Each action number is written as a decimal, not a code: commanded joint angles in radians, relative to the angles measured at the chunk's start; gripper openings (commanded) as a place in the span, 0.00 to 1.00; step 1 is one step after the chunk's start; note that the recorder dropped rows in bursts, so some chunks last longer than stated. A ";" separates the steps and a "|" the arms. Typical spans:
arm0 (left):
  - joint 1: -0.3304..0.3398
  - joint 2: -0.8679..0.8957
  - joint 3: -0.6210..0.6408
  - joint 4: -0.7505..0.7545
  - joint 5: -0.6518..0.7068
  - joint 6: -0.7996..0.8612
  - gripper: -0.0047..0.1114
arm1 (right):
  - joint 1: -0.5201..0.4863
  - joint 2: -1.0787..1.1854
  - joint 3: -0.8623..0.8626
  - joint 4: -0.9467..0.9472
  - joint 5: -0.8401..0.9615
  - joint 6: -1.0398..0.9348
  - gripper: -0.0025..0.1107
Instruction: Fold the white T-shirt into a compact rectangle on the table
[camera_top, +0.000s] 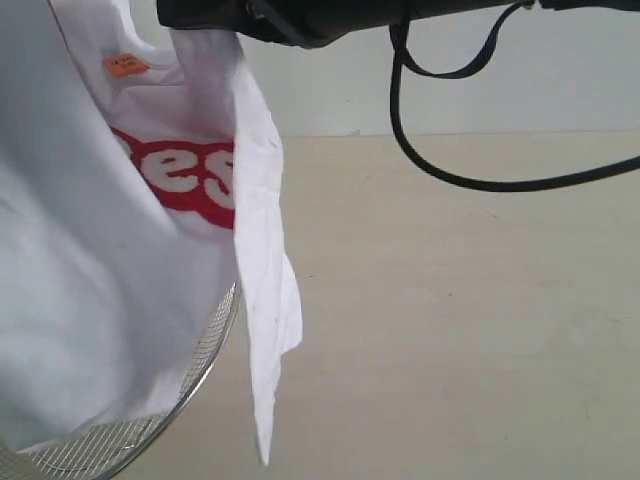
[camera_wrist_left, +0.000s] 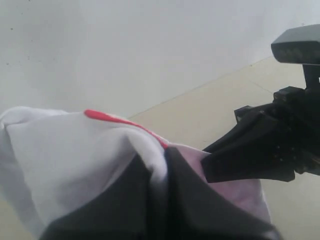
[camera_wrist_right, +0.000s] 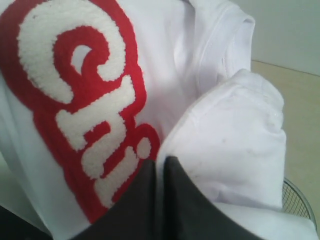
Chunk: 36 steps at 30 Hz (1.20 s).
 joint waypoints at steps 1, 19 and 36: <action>0.002 0.003 -0.010 -0.022 -0.021 0.003 0.08 | -0.008 -0.013 -0.006 0.014 0.018 -0.001 0.02; 0.002 0.003 -0.010 -0.022 -0.021 0.003 0.08 | -0.008 -0.013 -0.006 0.018 0.026 0.004 0.02; 0.002 0.005 -0.010 -0.112 -0.018 0.041 0.08 | -0.008 -0.013 -0.006 0.001 0.029 0.049 0.02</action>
